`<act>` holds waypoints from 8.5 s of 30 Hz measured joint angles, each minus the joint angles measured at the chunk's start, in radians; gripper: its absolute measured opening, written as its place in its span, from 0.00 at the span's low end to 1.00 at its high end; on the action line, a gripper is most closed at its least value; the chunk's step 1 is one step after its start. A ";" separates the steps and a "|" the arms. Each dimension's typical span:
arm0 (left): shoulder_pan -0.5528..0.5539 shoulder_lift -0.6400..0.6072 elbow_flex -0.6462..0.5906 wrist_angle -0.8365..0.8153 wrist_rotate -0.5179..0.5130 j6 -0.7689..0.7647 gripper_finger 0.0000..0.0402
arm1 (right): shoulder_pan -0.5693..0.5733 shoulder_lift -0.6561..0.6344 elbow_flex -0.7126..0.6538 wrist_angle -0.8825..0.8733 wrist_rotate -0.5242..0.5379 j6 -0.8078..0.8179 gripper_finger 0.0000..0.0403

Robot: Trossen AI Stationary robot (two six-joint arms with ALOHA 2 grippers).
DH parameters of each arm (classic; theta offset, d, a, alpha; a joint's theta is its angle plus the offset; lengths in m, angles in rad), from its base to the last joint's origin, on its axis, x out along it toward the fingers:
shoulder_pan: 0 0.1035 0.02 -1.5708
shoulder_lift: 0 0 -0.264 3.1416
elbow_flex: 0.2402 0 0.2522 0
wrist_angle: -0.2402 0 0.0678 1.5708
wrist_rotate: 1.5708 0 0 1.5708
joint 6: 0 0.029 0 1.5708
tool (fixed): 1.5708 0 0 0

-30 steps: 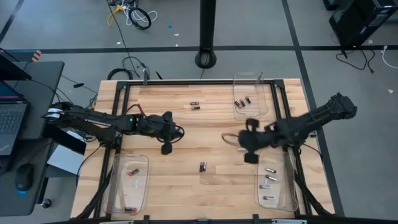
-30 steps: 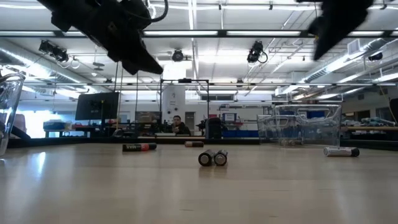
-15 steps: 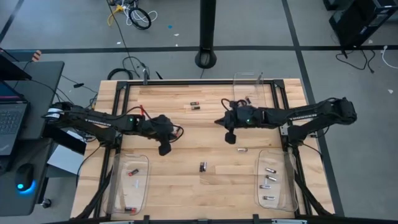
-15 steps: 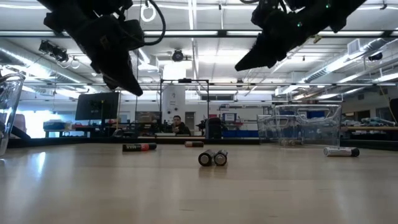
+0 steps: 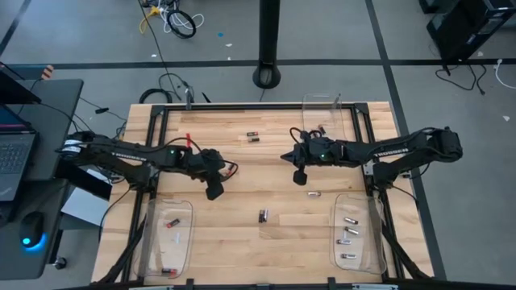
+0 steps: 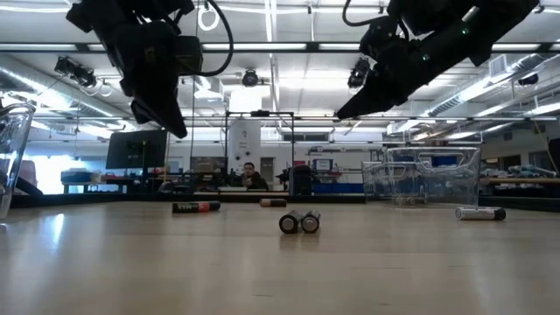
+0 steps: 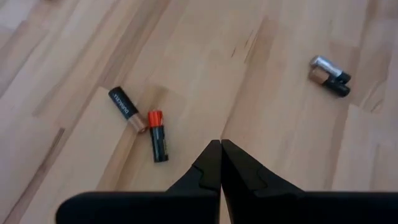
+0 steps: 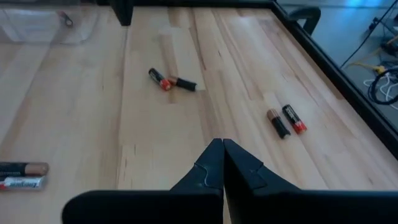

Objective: Sort batteries
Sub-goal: Put the orange battery into the bottom left transparent bin, then put the brown battery into the top transparent bin

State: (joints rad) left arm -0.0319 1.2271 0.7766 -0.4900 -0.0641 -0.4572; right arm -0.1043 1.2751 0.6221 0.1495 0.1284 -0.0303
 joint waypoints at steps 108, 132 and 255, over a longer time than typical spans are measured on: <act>-0.832 0.033 0.057 -0.405 0.099 -0.808 0.11 | 0.024 -0.001 -0.032 0.112 -0.048 -0.057 0.02; -0.831 0.027 -0.153 -0.137 0.220 -0.825 0.18 | 0.026 -0.001 -0.032 0.112 -0.042 0.008 0.03; 0.214 0.383 -0.344 1.548 0.177 0.550 0.01 | -0.067 0.202 0.065 0.259 -0.070 0.100 0.04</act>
State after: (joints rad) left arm 0.1822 1.6096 0.4328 1.0580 0.1129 0.0933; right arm -0.1712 1.4773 0.6871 0.4089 0.0586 0.0692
